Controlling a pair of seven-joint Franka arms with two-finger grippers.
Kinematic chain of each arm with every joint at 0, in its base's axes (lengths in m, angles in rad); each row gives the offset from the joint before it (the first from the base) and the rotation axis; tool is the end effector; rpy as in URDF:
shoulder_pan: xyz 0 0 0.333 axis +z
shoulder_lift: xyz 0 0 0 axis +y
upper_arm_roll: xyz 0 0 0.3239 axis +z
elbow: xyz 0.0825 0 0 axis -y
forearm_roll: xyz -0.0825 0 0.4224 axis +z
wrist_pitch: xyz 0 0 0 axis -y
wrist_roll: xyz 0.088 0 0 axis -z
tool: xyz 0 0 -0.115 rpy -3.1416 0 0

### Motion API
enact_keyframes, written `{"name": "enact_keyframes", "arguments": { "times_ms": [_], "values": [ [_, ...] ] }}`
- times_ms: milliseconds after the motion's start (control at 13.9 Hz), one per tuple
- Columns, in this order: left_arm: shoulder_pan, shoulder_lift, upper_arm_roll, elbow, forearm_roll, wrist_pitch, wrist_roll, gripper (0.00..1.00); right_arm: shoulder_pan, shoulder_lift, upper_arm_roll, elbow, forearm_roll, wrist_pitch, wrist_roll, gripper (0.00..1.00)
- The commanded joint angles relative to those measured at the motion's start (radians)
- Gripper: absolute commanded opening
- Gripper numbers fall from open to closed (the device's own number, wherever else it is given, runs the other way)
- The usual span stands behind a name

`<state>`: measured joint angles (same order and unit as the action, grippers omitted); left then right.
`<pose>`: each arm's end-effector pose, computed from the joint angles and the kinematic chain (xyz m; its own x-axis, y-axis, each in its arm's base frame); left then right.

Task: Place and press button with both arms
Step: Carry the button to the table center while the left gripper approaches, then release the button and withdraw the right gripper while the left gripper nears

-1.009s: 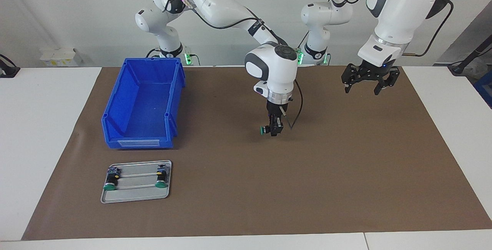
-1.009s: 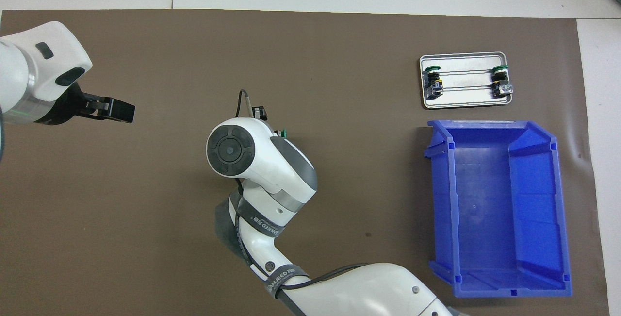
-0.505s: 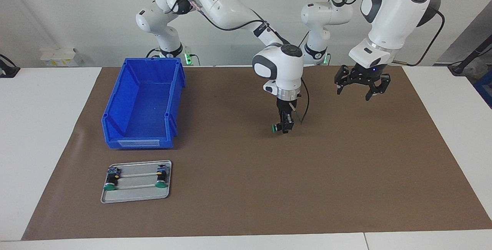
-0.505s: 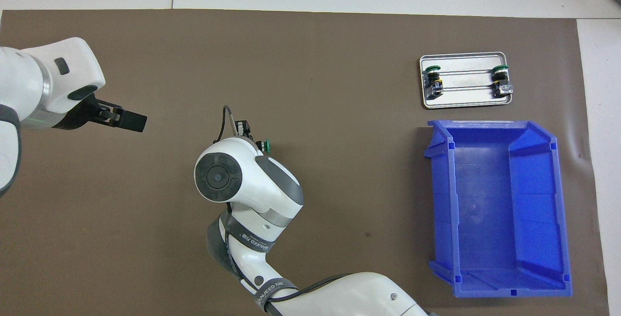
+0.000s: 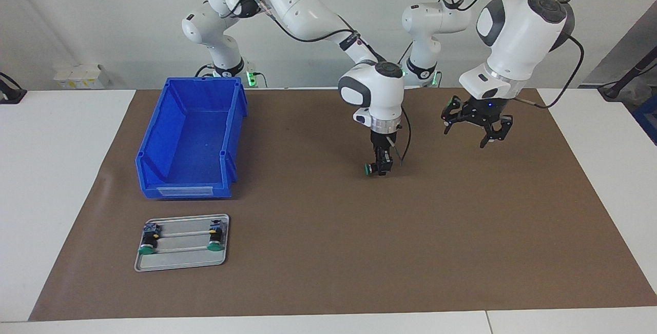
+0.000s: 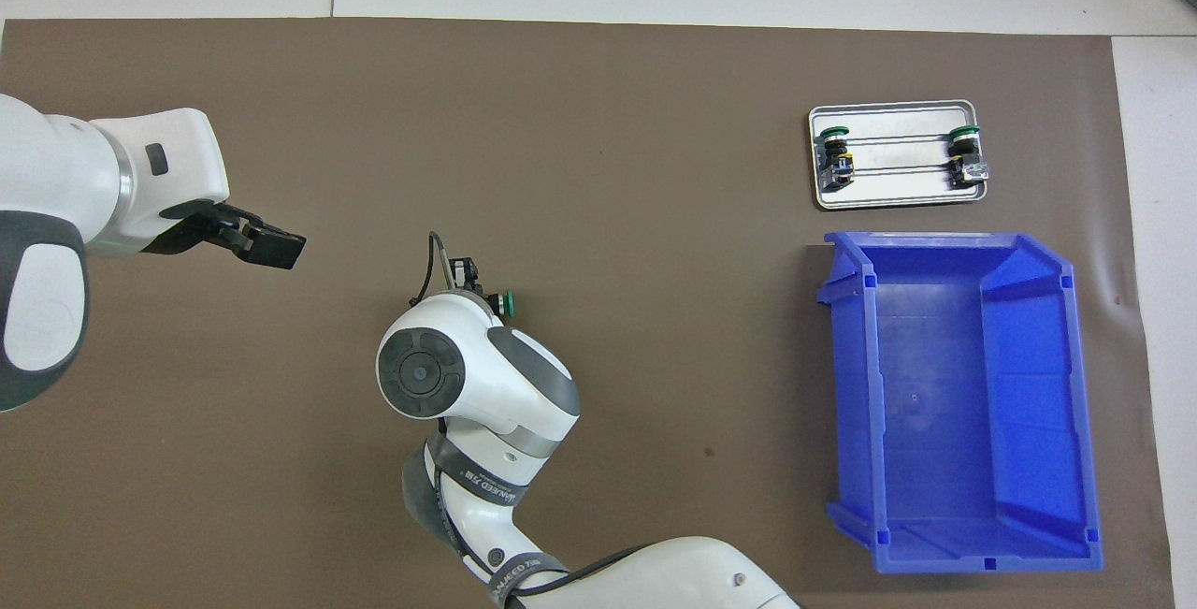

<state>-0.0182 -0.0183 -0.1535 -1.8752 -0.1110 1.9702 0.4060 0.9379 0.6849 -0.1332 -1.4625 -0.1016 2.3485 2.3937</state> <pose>0.5953 -0.1118 0.5143 0.8506 -0.5061 0.1425 -0.5170 -0.8545 0.0514 0.5269 0.5716 0.2793 0.0877 -0.9958 -0.0278 -0.9636 -0.0777 -0.2557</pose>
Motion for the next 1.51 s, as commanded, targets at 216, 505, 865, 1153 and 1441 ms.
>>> {"name": "enact_keyframes", "arguments": {
  "times_ms": [216,505,865,1153,1441],
  "values": [
    [-0.006,-0.012,0.003,-0.088,-0.026,0.093,0.043,1.0,0.013,-0.053,0.003,-0.073,-0.02,0.012,-0.027,0.99],
    [-0.064,0.021,0.0,-0.134,-0.027,0.229,0.092,1.0,-0.03,-0.148,0.001,-0.136,-0.02,-0.015,-0.197,0.99],
    [-0.153,0.052,0.0,-0.222,-0.027,0.369,0.288,1.0,-0.223,-0.436,0.003,-0.334,-0.009,-0.061,-0.569,0.99],
    [-0.236,0.06,0.0,-0.281,-0.029,0.398,0.421,1.0,-0.391,-0.514,0.003,-0.328,0.002,-0.164,-0.983,0.99],
    [-0.324,0.155,0.0,-0.32,-0.029,0.556,0.413,0.99,-0.568,-0.576,0.001,-0.326,0.057,-0.205,-1.36,0.99]
  ]
}}
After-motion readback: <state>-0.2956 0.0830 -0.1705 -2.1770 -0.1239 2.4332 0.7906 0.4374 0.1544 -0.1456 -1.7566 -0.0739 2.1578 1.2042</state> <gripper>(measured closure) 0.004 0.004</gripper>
